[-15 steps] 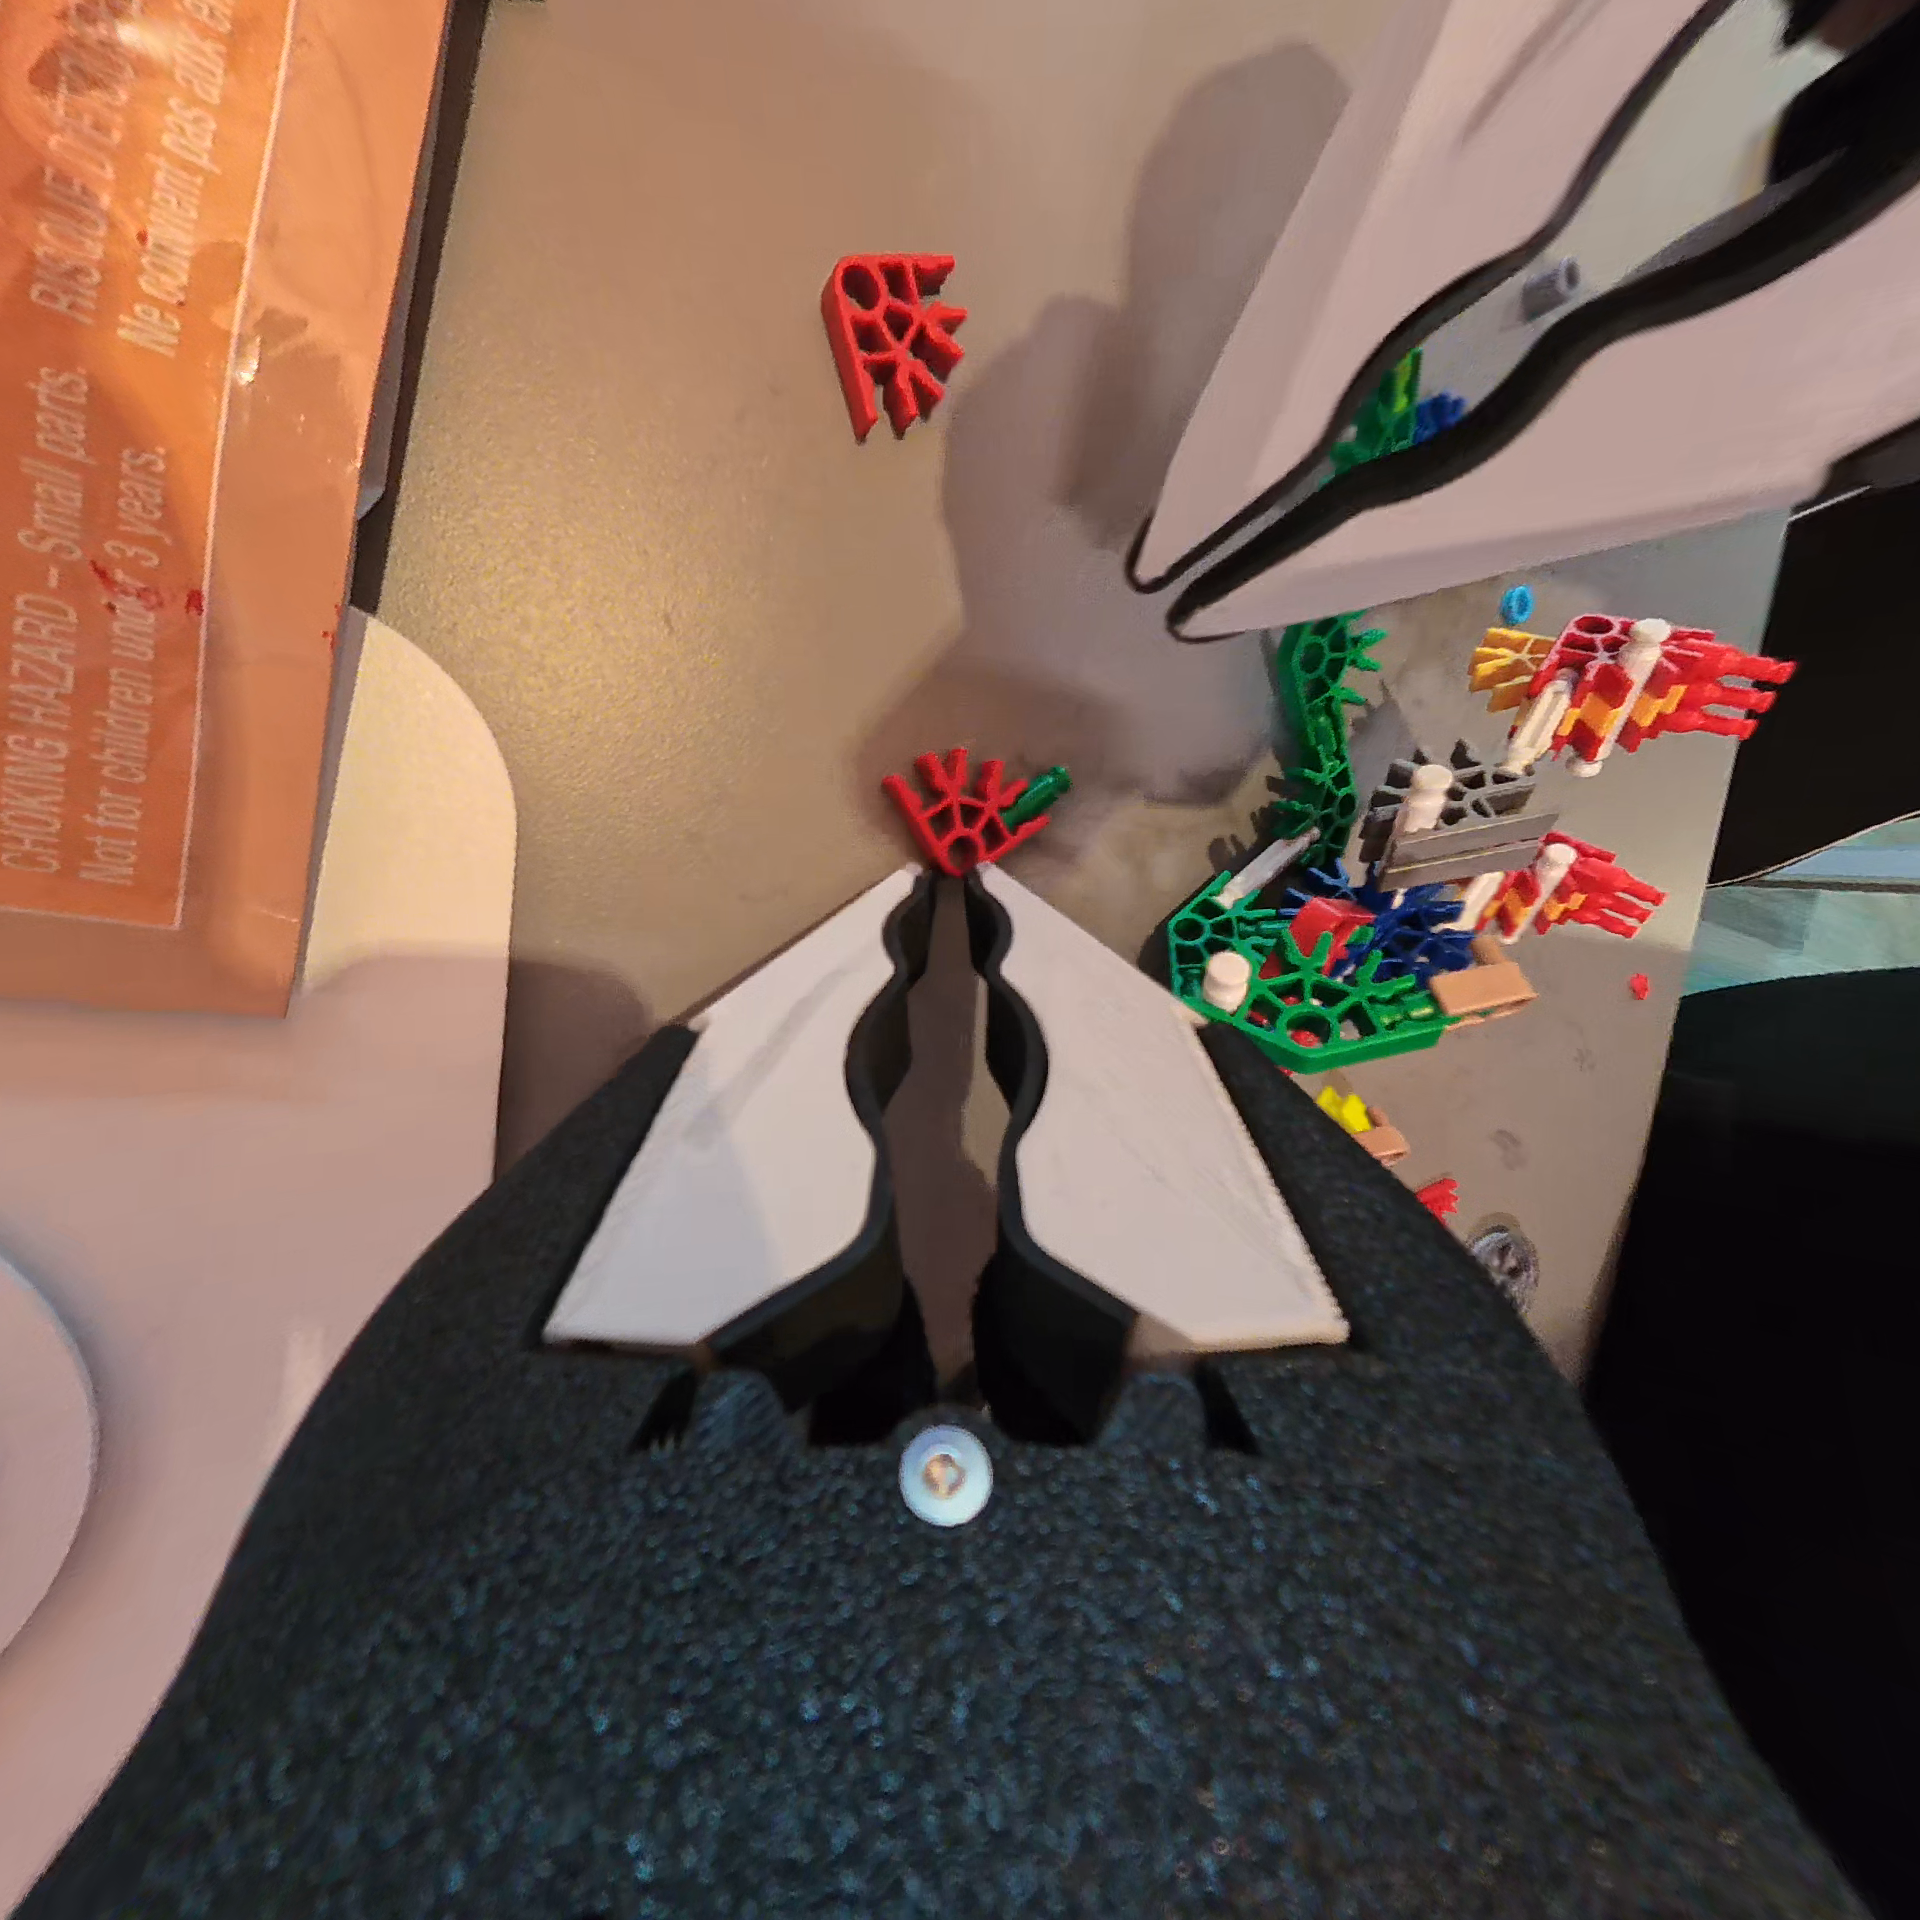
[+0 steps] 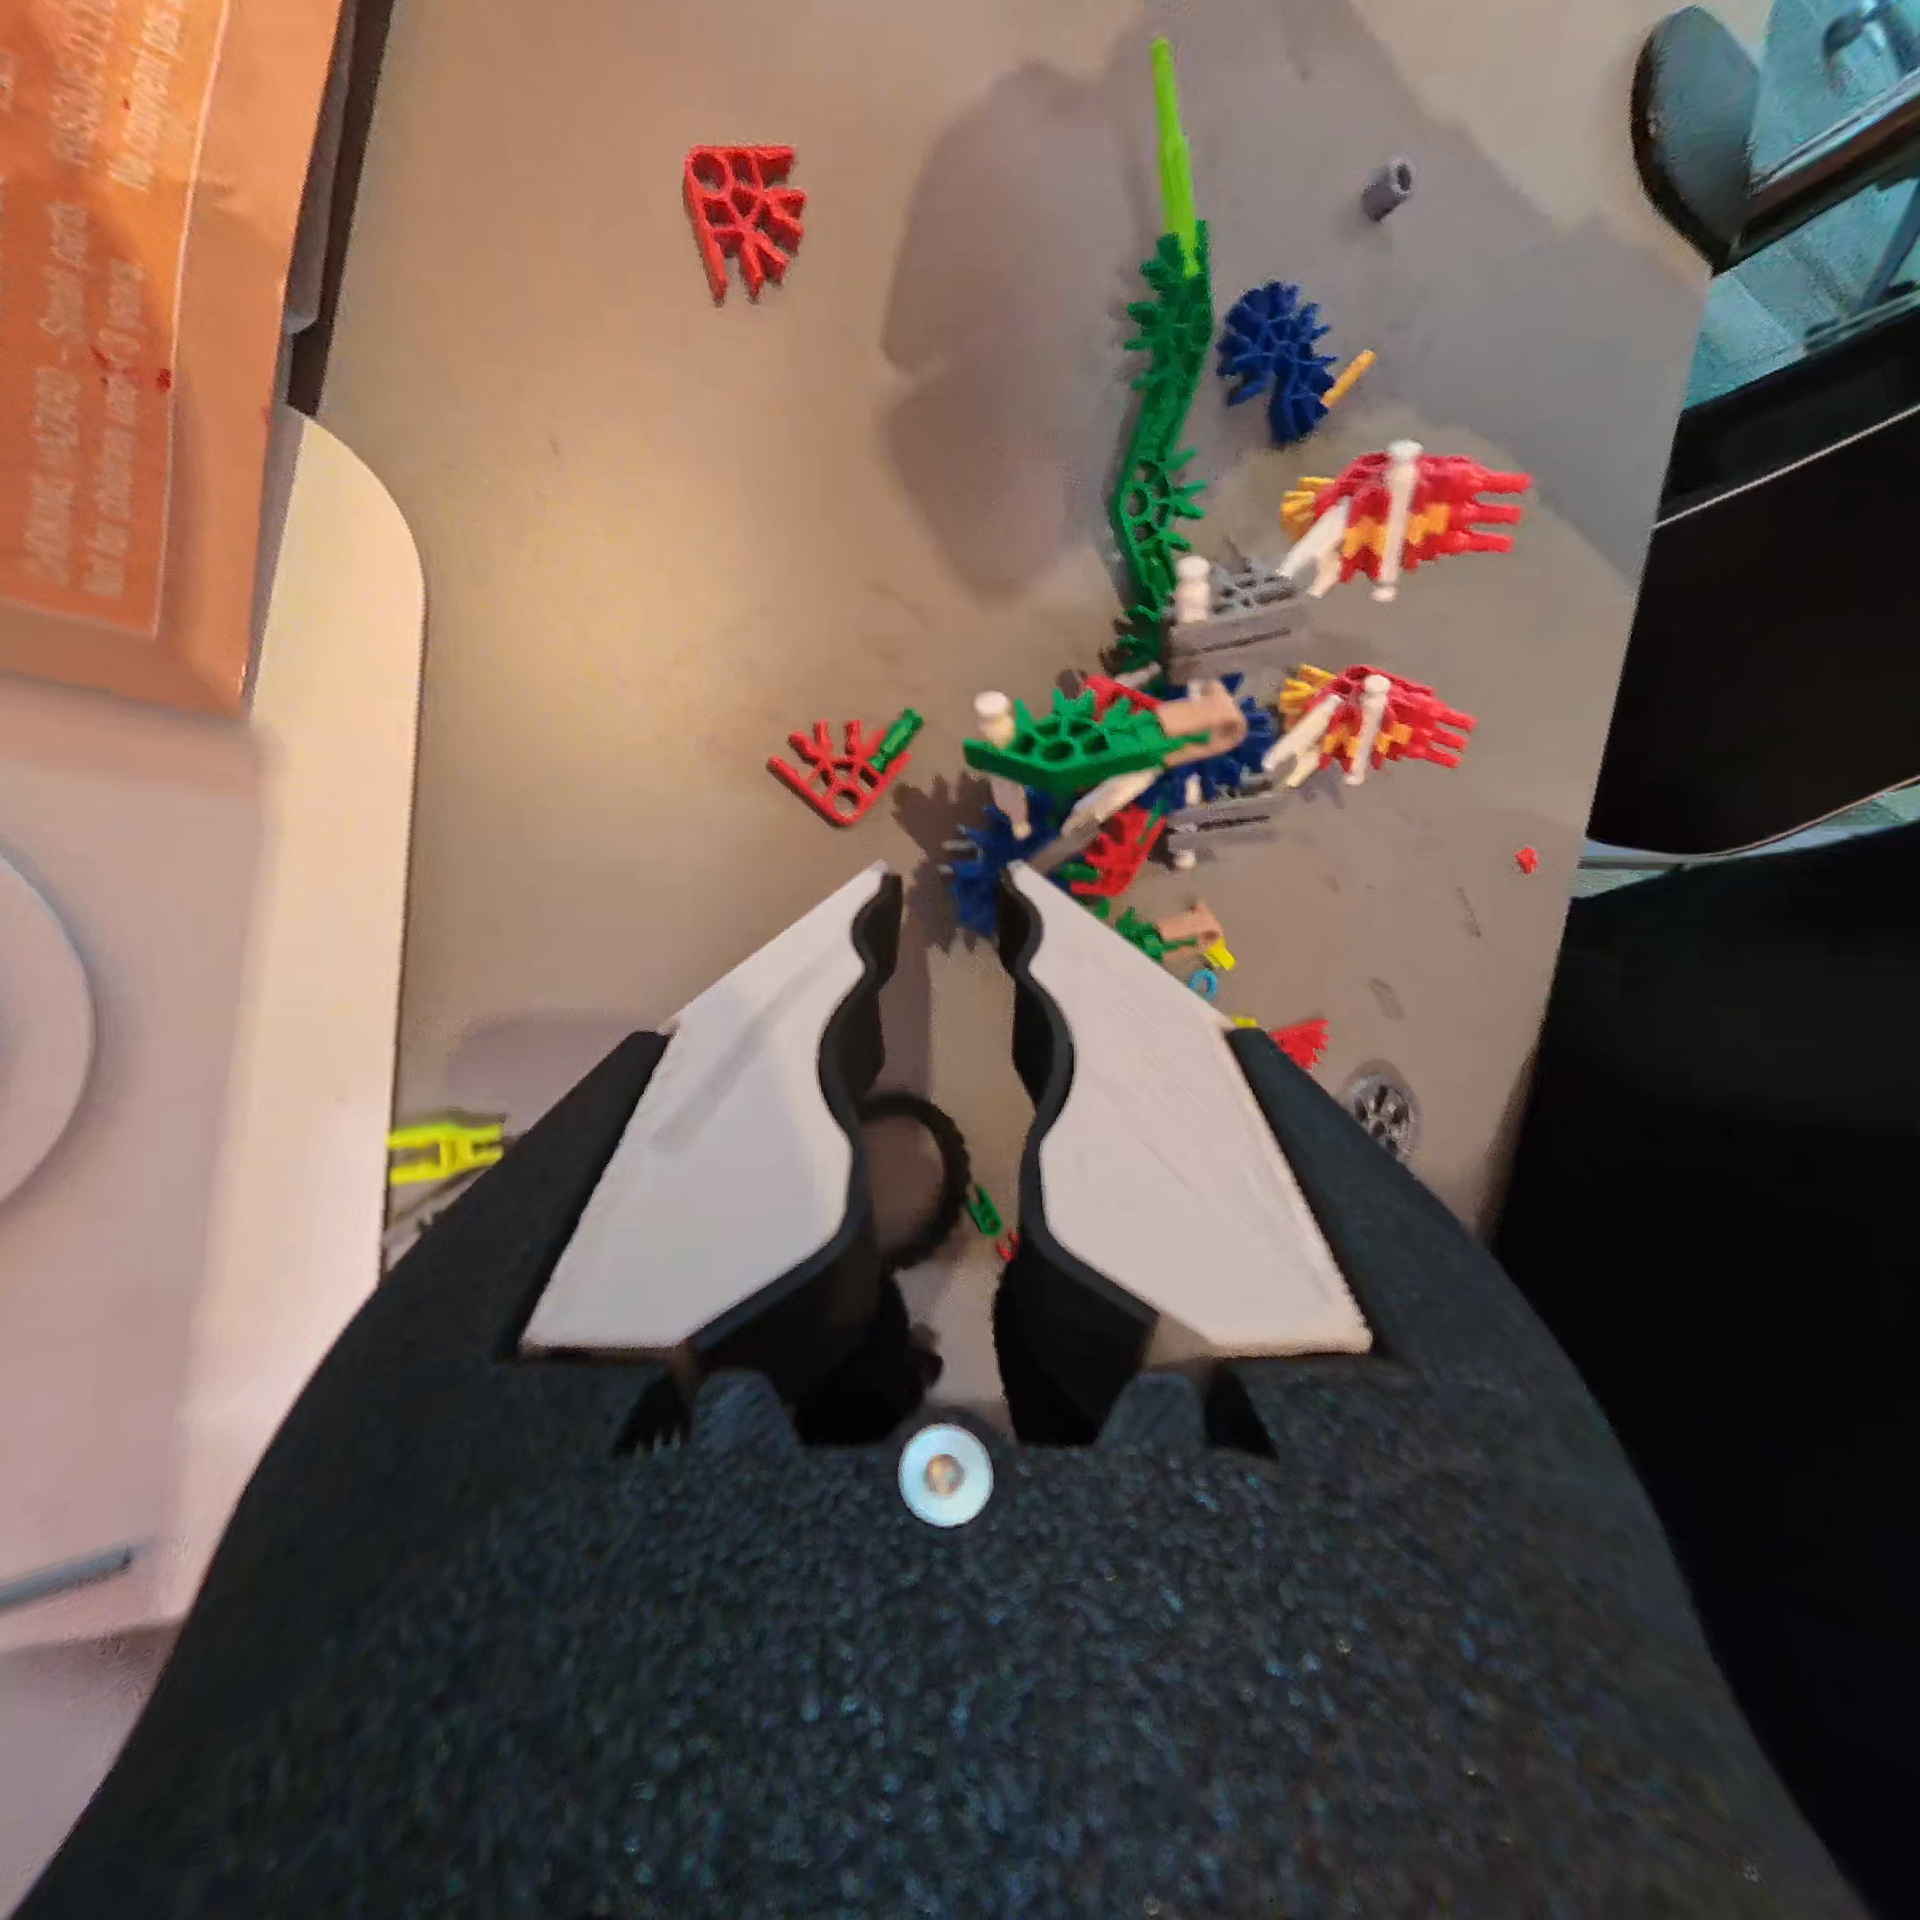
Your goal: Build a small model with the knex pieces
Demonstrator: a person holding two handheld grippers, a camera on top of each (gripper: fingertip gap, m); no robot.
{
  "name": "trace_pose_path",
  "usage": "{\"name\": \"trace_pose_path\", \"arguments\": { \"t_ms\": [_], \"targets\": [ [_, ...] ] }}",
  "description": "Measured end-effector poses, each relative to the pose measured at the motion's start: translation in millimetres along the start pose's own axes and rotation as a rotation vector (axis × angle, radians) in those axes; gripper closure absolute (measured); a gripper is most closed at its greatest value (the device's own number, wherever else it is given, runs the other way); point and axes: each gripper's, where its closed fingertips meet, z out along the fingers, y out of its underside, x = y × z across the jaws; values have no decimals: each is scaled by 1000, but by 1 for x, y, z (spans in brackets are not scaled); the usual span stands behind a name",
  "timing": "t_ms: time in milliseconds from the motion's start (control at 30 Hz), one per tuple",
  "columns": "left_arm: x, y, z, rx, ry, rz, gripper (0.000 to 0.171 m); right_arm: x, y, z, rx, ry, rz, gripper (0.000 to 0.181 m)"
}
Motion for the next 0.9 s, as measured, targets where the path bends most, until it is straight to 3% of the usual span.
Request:
{"name": "trace_pose_path", "arguments": {
  "t_ms": [267,467,633,833,900],
  "targets": [
    [-7,14,-32,61,-134,31,157,10,12,26,-97,55,-57,170],
    [-11,-6,-20,83,-166,167,158,19,14,48,-192,86,-144,168],
    [-17,-16,-3,56,-163,215,159,22,29,63,-306,63,-110,168],
    [-29,-15,12,6,-159,230,159,-9,26,66,-264,-102,-74,169],
    [-30,-15,15,-10,-146,239,159,0,27,64,-277,-58,-85,169]
  ]
}}
